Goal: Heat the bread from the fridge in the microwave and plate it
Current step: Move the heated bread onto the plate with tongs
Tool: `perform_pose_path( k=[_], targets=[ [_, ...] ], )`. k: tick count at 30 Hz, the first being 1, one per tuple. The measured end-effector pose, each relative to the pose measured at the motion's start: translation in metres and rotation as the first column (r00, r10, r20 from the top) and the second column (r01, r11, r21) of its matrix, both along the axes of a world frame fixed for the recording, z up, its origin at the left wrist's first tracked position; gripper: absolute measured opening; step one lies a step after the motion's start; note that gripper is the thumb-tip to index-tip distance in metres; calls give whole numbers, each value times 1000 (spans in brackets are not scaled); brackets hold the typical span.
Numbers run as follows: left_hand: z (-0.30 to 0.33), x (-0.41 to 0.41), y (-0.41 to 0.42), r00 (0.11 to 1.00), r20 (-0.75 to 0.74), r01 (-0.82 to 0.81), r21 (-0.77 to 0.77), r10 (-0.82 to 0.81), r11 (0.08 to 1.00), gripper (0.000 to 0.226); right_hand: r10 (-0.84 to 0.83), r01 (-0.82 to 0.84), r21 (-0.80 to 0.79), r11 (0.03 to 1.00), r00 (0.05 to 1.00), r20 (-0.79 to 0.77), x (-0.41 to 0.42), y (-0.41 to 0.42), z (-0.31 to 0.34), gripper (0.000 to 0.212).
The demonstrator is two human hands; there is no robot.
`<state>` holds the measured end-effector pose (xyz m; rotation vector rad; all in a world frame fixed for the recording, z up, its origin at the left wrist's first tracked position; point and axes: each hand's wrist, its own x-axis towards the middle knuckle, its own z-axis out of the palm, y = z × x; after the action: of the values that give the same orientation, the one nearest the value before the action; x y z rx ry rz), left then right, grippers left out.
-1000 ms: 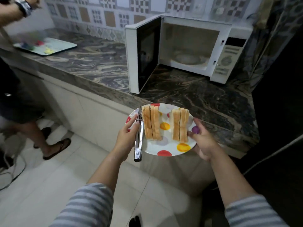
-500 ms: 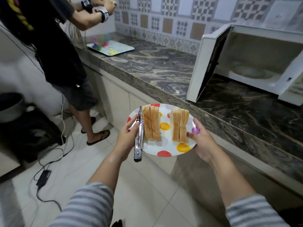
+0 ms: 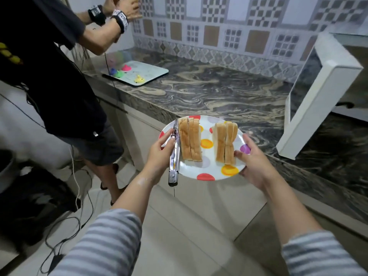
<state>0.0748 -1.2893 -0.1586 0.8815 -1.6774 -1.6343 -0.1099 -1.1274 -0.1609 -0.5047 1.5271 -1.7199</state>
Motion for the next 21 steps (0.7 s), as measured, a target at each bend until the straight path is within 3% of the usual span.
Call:
perform_pose_path(
  k=[7,13,21],
  targets=[
    [5,-86,-79,997,-21,80,-30,-81,996,38,-153,152,-17,988,987,-42,-63,-62,14,69],
    [2,-181,-138,986,-31,159,-48,-161,986,38,-202,198,-44,979,971,-124,-139,-108,17,52],
    [-16,-294,-201,971,12,238,-16,-238,971,38,-306,316,27,948,935,-181,-227,-161,8,54]
  ],
)
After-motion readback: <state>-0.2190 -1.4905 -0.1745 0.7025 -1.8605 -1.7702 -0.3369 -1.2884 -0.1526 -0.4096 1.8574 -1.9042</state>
